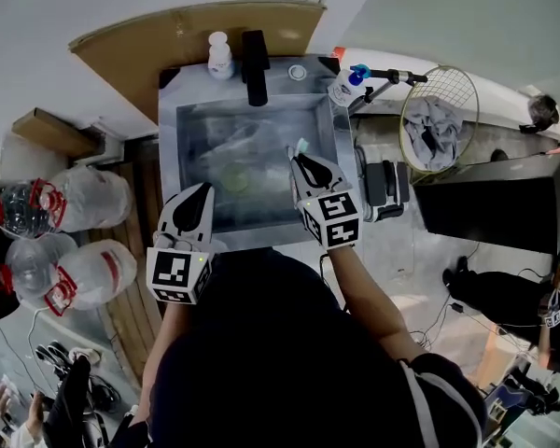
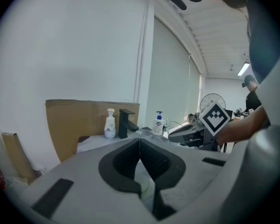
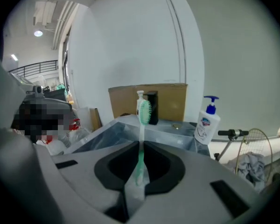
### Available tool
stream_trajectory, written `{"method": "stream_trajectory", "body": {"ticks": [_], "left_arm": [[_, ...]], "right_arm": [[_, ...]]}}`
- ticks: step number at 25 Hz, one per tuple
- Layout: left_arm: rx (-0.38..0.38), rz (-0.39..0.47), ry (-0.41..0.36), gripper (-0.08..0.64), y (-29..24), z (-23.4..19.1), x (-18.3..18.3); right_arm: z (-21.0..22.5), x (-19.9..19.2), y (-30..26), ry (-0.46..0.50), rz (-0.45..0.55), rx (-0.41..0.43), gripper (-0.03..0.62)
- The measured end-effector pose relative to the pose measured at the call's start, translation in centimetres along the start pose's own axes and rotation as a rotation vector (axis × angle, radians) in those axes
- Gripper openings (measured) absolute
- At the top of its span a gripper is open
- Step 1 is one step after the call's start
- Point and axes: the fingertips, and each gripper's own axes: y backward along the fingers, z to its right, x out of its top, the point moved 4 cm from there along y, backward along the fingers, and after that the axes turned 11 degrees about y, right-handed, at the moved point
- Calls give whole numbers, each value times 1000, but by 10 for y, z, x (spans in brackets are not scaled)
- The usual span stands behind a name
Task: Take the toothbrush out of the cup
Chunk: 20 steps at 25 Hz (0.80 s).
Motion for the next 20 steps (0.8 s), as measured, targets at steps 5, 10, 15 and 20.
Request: {"method": "stream_trajectory", "body": {"ticks": [5, 10, 15, 20], "left_arm": [[-22, -20, 1, 23, -9, 2, -1], [-3, -27, 12, 23, -14, -6, 0], [11, -28, 15, 23, -16, -16, 0], [45, -37, 34, 23, -13, -30, -2]], "right_arm": [[11, -46, -9, -92, -123, -2, 52], [4, -82, -30, -145, -264, 78, 52], [-5, -104, -55, -220, -346, 159, 52], [-17, -124, -80, -290, -440, 250, 52]]}}
